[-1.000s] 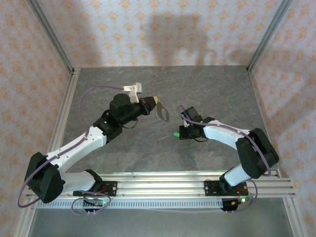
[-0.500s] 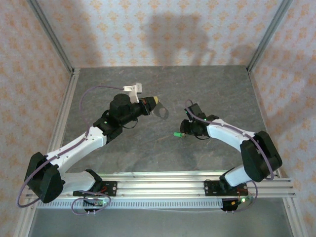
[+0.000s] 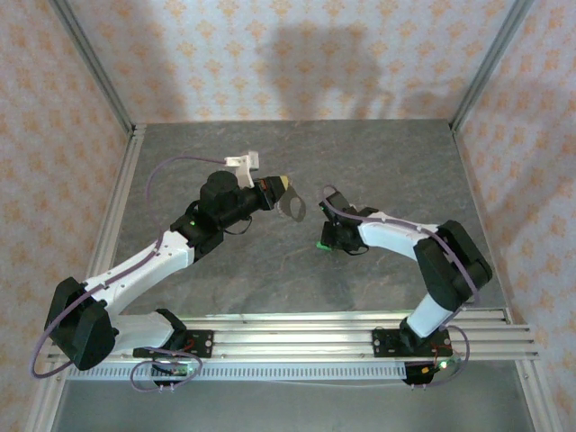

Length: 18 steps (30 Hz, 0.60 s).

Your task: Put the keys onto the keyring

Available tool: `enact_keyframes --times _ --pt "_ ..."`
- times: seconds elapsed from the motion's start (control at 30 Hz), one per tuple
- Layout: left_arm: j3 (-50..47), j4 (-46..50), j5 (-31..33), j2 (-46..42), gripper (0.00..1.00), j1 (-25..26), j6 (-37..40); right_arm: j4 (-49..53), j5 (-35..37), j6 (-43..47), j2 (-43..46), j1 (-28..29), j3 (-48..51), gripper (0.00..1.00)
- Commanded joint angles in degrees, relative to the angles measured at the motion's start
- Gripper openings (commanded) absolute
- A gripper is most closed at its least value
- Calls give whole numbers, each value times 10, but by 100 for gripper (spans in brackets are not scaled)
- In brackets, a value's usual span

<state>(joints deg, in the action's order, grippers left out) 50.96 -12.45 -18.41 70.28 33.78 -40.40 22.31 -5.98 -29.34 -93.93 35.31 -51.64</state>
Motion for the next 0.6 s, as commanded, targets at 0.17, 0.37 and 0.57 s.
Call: enact_keyframes --times 0.17,0.37,0.57 --pt "16 -28 15 -10 0 4 13 63 71 30 -30 26 -21 18" --pt "19 -25 14 -9 0 5 14 65 79 35 -5 26 -17 1" --pt "22 -24 13 -9 0 4 14 69 79 32 30 26 -24 3"
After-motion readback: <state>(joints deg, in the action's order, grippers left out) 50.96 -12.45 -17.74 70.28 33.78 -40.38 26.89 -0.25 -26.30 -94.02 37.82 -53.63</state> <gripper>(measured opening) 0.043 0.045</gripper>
